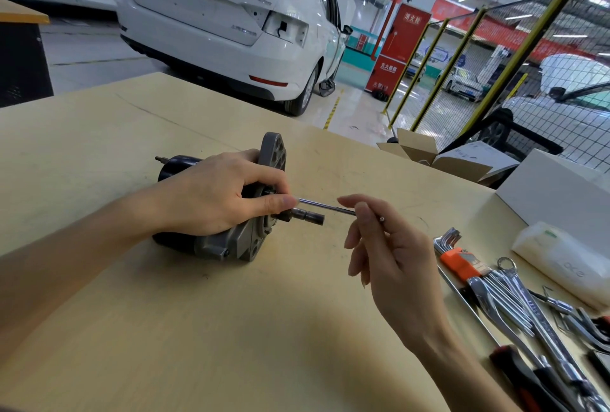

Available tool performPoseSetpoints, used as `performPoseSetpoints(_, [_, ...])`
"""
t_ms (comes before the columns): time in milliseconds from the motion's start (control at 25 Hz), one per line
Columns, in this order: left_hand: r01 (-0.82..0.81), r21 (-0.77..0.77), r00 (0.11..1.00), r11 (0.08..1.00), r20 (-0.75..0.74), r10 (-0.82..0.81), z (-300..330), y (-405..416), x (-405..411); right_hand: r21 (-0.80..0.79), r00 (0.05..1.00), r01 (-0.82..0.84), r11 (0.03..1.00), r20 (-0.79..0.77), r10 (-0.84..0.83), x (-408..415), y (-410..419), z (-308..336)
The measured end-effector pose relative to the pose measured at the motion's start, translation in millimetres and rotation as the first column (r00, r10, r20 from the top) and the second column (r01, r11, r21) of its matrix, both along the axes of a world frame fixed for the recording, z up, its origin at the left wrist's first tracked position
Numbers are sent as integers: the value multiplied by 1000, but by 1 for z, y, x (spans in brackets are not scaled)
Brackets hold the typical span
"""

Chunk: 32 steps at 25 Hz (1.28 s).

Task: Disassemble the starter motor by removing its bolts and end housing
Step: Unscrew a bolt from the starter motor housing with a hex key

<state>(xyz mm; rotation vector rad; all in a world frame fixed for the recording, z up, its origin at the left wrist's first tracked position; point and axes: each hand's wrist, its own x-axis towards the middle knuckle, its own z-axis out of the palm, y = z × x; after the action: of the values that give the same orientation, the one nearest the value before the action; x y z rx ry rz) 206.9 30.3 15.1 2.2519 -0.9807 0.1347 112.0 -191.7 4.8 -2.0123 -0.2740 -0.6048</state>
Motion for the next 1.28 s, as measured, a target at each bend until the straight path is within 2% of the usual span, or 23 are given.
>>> performPoseSetpoints(160, [9, 8, 1000, 1000, 20, -10, 1, 0, -1, 202, 983, -86, 976, -145, 117, -4, 3, 5])
performPoseSetpoints(320, [4, 12, 1000, 1000, 24, -4, 1, 0, -1, 263, 953, -63, 963, -269, 136, -2, -2, 7])
performPoseSetpoints(520, [-6, 17, 1000, 1000, 19, 5, 2, -1, -1, 368, 947, -122, 922, -234, 219, 0, -5, 6])
performPoseSetpoints(680, [-6, 31, 1000, 1000, 14, 5, 2, -1, -1, 346, 959, -125, 930, -199, 203, 1, -7, 4])
performPoseSetpoints(1280, [25, 2, 1000, 1000, -3, -25, 2, -1, -1, 244, 965, -42, 969, -242, 103, 2, -6, 3])
